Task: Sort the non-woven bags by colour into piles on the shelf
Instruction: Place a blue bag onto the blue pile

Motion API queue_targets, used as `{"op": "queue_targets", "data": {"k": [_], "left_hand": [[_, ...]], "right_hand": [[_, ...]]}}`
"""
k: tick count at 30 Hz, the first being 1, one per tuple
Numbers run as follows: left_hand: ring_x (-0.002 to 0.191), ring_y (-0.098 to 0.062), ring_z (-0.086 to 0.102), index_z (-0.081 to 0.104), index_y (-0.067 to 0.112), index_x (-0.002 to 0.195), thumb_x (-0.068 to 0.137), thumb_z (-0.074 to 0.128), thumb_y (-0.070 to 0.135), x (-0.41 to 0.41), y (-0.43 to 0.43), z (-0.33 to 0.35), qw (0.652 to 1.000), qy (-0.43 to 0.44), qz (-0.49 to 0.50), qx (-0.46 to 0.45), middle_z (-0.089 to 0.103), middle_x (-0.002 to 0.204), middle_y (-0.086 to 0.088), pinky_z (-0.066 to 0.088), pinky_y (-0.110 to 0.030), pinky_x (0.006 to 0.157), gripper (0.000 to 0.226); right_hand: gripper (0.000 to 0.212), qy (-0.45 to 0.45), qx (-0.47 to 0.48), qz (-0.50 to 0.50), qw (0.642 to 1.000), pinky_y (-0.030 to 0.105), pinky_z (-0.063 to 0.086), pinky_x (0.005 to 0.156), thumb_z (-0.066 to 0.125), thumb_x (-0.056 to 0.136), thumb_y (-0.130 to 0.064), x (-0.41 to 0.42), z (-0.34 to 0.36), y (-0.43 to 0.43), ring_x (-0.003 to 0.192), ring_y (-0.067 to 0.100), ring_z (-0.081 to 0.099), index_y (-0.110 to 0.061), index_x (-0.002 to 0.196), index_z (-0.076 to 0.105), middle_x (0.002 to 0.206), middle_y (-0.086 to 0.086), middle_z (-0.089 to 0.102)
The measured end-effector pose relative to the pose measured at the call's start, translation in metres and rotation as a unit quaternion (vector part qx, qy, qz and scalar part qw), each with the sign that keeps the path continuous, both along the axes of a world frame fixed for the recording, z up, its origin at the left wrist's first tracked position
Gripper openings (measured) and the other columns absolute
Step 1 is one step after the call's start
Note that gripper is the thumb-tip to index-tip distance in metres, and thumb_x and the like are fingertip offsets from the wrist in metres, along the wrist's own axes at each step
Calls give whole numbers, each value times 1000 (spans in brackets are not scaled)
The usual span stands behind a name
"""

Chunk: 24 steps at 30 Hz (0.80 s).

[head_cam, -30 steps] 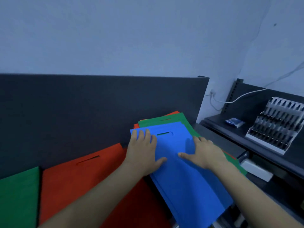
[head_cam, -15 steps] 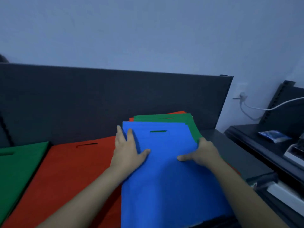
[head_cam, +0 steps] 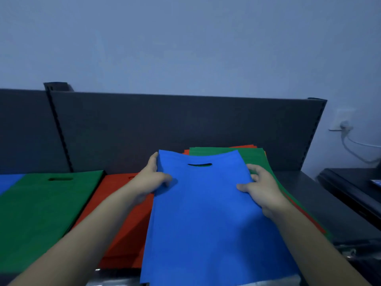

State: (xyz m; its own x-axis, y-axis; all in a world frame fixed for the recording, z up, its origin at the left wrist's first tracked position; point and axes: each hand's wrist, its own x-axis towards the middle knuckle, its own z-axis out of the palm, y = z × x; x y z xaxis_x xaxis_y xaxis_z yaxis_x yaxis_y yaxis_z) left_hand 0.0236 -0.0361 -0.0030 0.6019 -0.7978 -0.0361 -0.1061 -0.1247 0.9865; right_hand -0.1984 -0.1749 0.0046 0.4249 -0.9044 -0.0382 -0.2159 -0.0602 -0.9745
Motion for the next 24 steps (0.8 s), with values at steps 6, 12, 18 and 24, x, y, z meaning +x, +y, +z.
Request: {"op": "queue_targets", "data": {"k": [6, 12, 18, 24], "left_hand": [[101, -24, 70, 56, 11, 124, 80, 69, 1, 35, 56, 8, 994, 99, -41, 3, 71, 113, -5, 56, -39, 86, 47], [92, -24, 71, 58, 11, 118, 92, 59, 1, 98, 127, 8, 994, 61, 87, -38, 72, 109, -5, 58, -38, 76, 27], [84, -25, 71, 56, 10, 118, 90, 66, 10, 198, 244, 8, 988, 29, 149, -16, 71, 106, -8, 58, -37, 67, 30], [85, -24, 71, 51, 13, 118, 81, 77, 17, 311, 372, 7, 983, -2, 181, 28, 70, 103, -5, 59, -40, 70, 45]], "right_hand": [[46, -77, -16, 28, 996, 31, 52, 58, 58, 87, 10, 44, 23, 33, 76, 18, 67, -22, 119, 49, 94, 1, 67], [42, -40, -61, 97, 993, 49, 55, 74, 48, 89, 7, 128, 28, 100, 79, 30, 67, -23, 118, 50, 95, 7, 66], [49, -22, -57, 139, 988, 44, 54, 70, 45, 85, 8, 233, 14, 205, 84, 28, 68, -22, 124, 46, 100, 8, 65], [62, -90, 53, 115, 988, 43, 54, 74, 48, 87, 13, 358, -11, 314, 85, 24, 64, -14, 142, 38, 111, 7, 61]]}}
